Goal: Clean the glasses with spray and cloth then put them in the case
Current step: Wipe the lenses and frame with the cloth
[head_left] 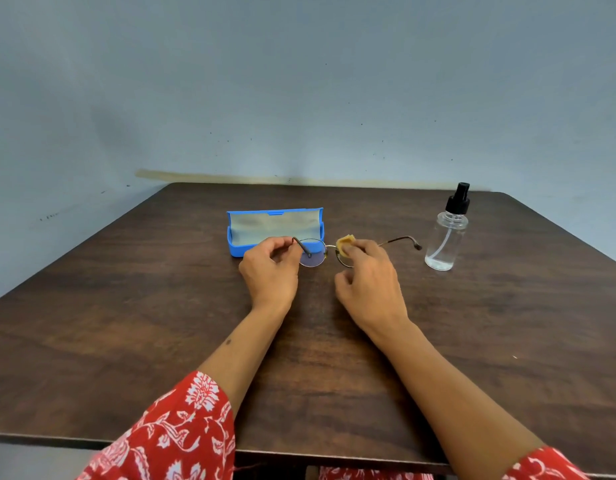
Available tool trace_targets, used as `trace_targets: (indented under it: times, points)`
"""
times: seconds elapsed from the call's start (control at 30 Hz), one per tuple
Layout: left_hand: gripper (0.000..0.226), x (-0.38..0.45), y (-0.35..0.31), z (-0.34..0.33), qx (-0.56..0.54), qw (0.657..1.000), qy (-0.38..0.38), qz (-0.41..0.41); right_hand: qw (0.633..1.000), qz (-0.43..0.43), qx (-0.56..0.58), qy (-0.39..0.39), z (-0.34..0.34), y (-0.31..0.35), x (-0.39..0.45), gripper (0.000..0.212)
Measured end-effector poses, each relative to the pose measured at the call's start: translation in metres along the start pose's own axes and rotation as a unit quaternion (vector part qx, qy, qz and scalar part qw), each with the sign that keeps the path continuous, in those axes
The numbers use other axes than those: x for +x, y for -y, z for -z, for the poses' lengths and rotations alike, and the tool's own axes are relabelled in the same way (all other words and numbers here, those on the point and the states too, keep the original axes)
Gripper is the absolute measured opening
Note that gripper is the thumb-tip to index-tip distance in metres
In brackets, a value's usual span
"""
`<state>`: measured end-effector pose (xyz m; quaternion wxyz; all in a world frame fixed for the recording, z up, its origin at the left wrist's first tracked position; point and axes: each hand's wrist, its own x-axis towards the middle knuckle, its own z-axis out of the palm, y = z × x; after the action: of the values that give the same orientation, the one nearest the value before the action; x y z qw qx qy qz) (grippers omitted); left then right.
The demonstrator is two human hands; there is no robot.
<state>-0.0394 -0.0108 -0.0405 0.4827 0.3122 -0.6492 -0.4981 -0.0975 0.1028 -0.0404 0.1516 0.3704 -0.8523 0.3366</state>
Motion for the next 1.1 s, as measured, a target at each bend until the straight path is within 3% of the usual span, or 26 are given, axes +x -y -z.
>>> trace_targets:
  times: [0.17, 0.33, 0.5, 0.67, 0.83, 1.0, 1.1]
  points:
    - [0.015, -0.0007, -0.0001, -0.0007, -0.011, 1.000, 0.014, -0.006, 0.999, -0.040, -0.021, -0.026, -0.0012, -0.0025, 0.0005, 0.043]
    - [0.016, -0.0005, 0.0009, -0.0010, -0.005, 1.000, 0.017, -0.012, 1.000, 0.000, 0.003, 0.001, -0.0023, -0.0011, 0.0015, 0.048]
    - [0.015, -0.0003, 0.0019, -0.0013, -0.011, 1.000, 0.012, -0.012, 0.999, -0.046, -0.024, -0.016, -0.0009, -0.0028, 0.0014, 0.040]
    - [0.015, 0.0012, 0.0020, -0.0007, -0.012, 1.000, 0.000, -0.007, 0.999, -0.012, -0.042, 0.022, -0.0034, -0.0012, 0.0010, 0.042]
    - [0.015, 0.0001, 0.0005, -0.0015, -0.005, 1.000, 0.000, -0.009, 0.996, -0.067, -0.059, 0.009, -0.0007, -0.0022, 0.0017, 0.037]
    - [0.015, 0.0013, 0.0012, -0.0007, -0.012, 1.000, -0.006, 0.001, 0.997, -0.023, -0.060, 0.037, -0.0015, 0.0013, 0.0007, 0.043]
    - [0.014, 0.0026, 0.0010, -0.0003, -0.022, 1.000, -0.018, 0.012, 0.996, -0.054, -0.066, 0.030, 0.0003, -0.0004, 0.0009, 0.040]
